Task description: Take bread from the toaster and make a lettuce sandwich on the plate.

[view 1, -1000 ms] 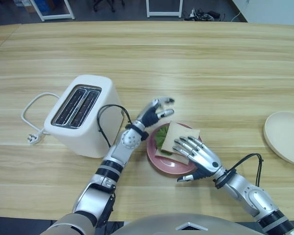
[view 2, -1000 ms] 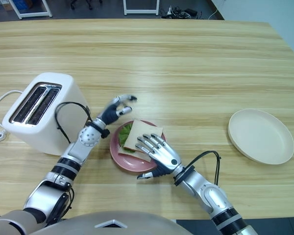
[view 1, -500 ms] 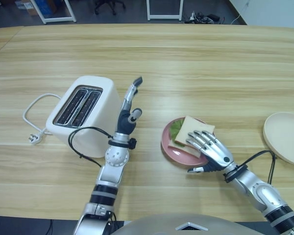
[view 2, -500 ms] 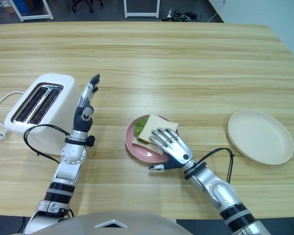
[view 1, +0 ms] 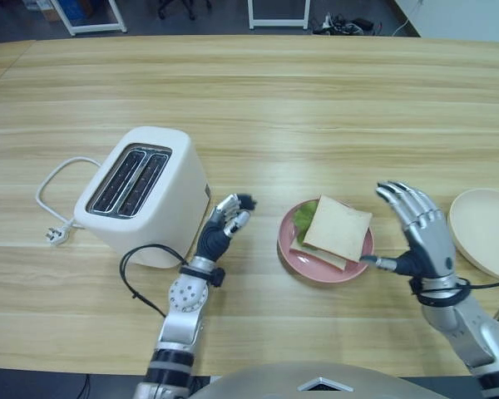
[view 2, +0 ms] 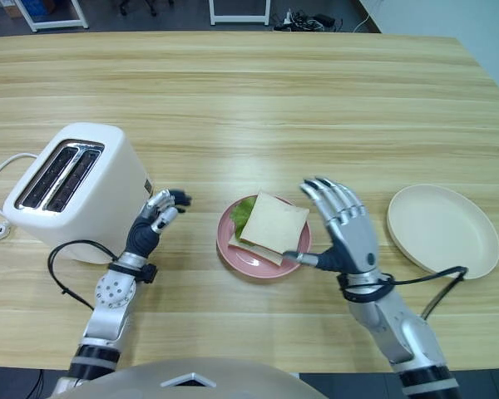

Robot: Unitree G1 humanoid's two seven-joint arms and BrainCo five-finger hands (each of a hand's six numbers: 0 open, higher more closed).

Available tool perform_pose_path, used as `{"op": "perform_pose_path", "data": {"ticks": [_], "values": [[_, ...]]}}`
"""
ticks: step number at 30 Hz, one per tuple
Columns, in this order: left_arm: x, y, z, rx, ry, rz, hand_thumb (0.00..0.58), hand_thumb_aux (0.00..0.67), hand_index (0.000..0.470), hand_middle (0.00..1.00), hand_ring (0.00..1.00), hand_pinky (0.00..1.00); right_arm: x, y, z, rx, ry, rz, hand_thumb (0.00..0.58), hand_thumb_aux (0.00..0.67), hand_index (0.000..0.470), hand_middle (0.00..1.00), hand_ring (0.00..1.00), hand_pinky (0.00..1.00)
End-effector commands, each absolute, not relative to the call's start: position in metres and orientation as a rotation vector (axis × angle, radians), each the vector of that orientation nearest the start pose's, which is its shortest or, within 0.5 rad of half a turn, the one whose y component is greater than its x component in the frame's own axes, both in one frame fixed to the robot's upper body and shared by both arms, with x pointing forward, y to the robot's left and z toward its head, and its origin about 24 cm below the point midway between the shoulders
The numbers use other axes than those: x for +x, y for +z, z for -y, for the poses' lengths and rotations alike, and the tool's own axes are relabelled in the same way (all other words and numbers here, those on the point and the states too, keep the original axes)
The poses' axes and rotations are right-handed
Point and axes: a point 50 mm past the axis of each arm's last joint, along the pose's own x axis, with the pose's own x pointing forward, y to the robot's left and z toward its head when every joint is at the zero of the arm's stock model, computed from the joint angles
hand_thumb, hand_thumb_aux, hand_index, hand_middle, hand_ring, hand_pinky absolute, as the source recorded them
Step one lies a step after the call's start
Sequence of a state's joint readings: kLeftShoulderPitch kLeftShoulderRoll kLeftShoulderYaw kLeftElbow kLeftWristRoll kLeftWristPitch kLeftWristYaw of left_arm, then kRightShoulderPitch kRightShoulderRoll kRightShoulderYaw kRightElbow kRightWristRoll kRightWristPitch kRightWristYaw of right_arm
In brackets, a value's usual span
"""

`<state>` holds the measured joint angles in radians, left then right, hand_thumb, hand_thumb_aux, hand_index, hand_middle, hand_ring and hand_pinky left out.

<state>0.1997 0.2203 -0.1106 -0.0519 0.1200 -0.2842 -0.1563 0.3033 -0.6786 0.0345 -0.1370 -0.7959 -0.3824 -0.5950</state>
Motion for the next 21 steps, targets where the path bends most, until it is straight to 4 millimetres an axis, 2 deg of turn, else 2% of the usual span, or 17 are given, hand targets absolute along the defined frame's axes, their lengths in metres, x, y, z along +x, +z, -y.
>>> {"op": "perform_pose_path", "data": {"ticks": [1,3,6,13,16,21], "values": [[0.189,0.017,-0.172,0.536,-0.341,-0.121,0.580,0.670,0.470,1.00,1.00,1.00,0.170,0.055,0.274,-1.581,-0.021,0.297,0.580,0.670,0.470,1.00,1.00,1.00],[0.184,0.011,-0.174,0.635,-0.371,-0.186,0.580,0.670,0.470,1.00,1.00,1.00,0.161,0.044,0.279,-1.662,0.028,0.227,0.580,0.670,0.470,1.00,1.00,1.00],[0.182,0.000,-0.164,0.728,-0.428,-0.242,0.580,0.670,0.470,1.00,1.00,1.00,0.157,0.027,0.270,-1.739,0.128,0.201,0.580,0.670,0.470,1.00,1.00,1.00],[0.183,-0.021,-0.124,0.840,-0.536,-0.261,0.580,0.670,0.470,1.00,1.00,1.00,0.162,-0.004,0.218,-1.641,0.337,0.269,0.580,0.670,0.470,1.00,1.00,1.00],[0.189,-0.034,-0.115,0.886,-0.553,-0.272,0.580,0.670,0.470,1.00,1.00,1.00,0.173,-0.009,0.210,-1.643,0.354,0.288,0.580,0.670,0.470,1.00,1.00,1.00],[0.212,-0.051,-0.114,0.994,-0.510,-0.298,0.580,0.670,0.470,1.00,1.00,1.00,0.210,-0.010,0.205,-1.685,0.311,0.318,0.580,0.670,0.470,1.00,1.00,1.00]]}}
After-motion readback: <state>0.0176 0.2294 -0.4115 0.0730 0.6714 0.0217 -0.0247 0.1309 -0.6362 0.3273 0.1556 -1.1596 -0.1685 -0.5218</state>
